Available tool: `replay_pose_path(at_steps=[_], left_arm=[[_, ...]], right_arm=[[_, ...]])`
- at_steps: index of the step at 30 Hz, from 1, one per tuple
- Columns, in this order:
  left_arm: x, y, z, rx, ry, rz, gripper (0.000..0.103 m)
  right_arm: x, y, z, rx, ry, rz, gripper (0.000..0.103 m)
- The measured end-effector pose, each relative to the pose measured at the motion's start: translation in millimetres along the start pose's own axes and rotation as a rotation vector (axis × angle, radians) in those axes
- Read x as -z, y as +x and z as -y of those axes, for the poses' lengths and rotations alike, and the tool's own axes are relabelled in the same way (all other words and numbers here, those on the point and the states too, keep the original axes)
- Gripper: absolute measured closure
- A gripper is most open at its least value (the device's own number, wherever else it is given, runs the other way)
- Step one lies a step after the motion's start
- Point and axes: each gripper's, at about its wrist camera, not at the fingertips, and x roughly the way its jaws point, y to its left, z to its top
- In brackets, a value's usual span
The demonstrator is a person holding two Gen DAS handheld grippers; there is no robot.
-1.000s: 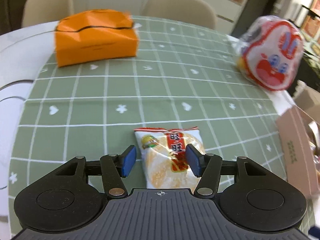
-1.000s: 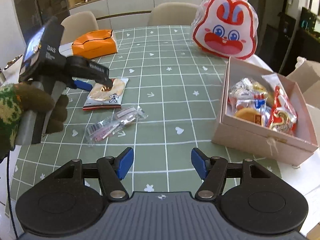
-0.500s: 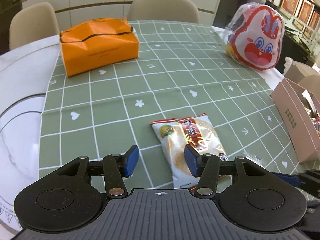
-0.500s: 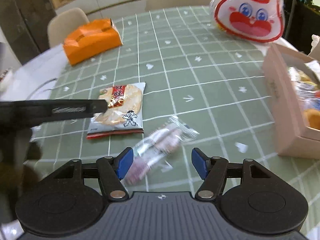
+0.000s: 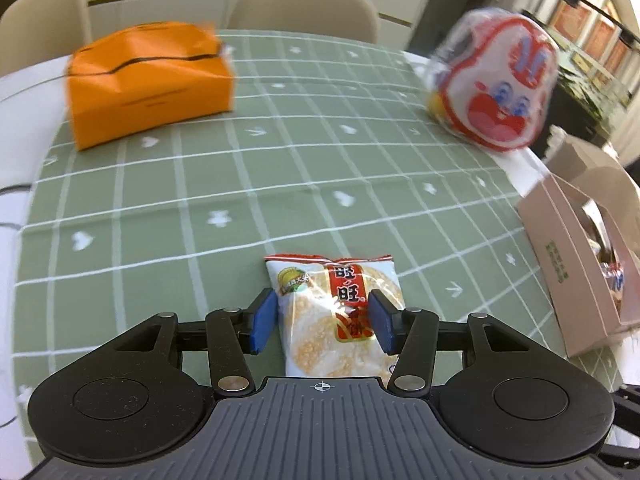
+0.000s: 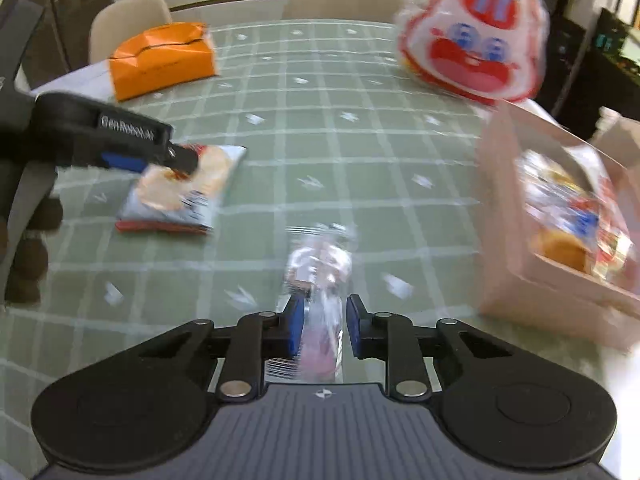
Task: Organize snacks
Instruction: 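Lift the rice cracker pack with the left gripper while the right reaches the clear stick pack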
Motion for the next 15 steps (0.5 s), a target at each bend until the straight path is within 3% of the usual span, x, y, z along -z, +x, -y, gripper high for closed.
replay_pose_path(at_steps=[5, 10, 12, 15], left_arm=[[10.7, 2.7, 40.8, 0.073, 0.151, -0.040, 0.052], [41.4, -14.4, 72.9, 0.137, 0.284, -0.080, 0.051], [49.8, -22.8, 72.7, 0.155, 0.268, -0.091, 0.051], [52.3, -31.8, 59.7, 0.163, 0.162, -0.087, 0.052]], right_arm=[[30.3, -17.3, 42.2, 0.026, 0.070, -0.021, 0.080], [54.3, -27.8, 65.6, 0.048, 0.089, -0.035, 0.080], [56.8, -34.4, 68.4, 0.020, 0.091, -0.023, 0.080], [49.4, -45.3, 58.9, -0.032, 0.070, 0.026, 0.076]])
